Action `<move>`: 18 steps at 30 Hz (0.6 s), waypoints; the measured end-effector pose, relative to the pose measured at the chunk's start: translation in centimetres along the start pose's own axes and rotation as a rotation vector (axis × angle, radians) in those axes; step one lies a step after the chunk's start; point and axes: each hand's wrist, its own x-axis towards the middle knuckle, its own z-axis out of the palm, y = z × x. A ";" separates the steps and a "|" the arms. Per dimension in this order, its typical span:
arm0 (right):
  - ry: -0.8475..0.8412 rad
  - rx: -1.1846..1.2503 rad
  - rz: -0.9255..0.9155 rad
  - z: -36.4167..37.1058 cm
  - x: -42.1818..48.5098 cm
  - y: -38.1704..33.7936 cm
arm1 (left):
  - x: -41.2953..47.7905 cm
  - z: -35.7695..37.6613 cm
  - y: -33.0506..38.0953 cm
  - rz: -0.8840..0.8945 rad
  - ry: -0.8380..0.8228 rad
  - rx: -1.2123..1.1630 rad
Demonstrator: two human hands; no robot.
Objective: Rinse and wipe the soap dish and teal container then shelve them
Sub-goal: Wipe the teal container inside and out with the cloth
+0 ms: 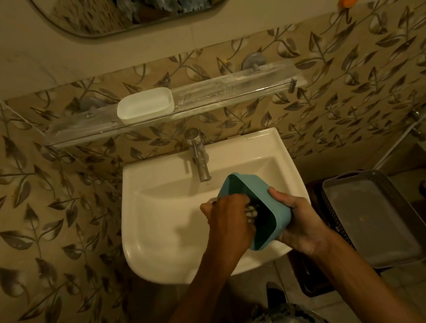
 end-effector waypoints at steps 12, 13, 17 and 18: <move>-0.104 -0.038 0.022 1.7 0.0 -0.4 | 0.2 -2.0 -0.2 0.117 0.329 -0.061; -0.122 -0.035 0.026 1.7 0.0 0.0 | 0.4 -2.1 -0.4 0.059 0.388 -0.036; -0.130 -0.033 0.011 1.4 0.2 1.0 | 0.1 -1.3 -0.3 -0.108 0.349 0.037; -0.127 -0.013 0.014 1.4 0.2 1.1 | -0.1 -1.0 -0.1 -0.119 0.322 -0.008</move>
